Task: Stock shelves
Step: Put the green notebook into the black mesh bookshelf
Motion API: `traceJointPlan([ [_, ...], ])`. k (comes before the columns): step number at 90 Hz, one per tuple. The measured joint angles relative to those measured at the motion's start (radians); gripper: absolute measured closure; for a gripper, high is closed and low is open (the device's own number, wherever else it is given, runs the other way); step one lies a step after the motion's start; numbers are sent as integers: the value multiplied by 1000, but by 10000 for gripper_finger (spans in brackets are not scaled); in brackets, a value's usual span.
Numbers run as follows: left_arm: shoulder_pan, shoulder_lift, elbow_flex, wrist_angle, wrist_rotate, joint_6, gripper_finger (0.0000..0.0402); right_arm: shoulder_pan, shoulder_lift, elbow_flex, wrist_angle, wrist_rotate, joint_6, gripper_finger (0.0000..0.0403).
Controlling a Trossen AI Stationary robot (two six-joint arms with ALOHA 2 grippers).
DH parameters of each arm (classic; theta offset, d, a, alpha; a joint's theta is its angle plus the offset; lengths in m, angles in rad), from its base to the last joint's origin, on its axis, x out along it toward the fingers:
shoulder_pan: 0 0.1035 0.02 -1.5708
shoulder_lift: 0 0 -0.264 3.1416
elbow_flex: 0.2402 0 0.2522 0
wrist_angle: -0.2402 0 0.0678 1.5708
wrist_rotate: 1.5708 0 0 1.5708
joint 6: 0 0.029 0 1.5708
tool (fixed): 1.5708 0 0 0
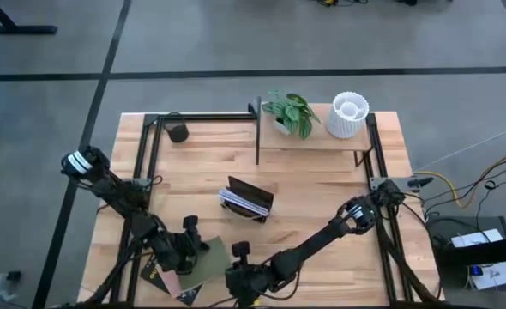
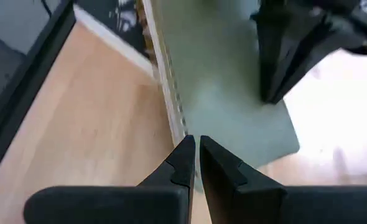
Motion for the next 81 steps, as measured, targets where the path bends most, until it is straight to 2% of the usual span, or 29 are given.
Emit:
traceJointPlan([
  [10, 11, -1, -2, -17, -3, -27, 398, -12, 0, -4, -3, -1, 77, 384],
  [19, 19, -1, -2, -24, -3, -29, 398, -22, 0, -5, -1, 1, 82, 362],
  [45, 72, -1, -2, -119, -6, -148, 398, -28, 31, -9, 23, -26, 58, 242],
  [54, 77, -1, -2, -117, -6, -158, 398, -36, 46, -14, 22, -16, 12, 213],
  [66, 78, -2, -3, -109, 5, -156, 398, -43, 46, -14, 24, 56, -35, 195],
  [81, 78, -4, -3, -107, 10, -157, 398, -52, 46, -18, 22, 59, -69, 194],
])
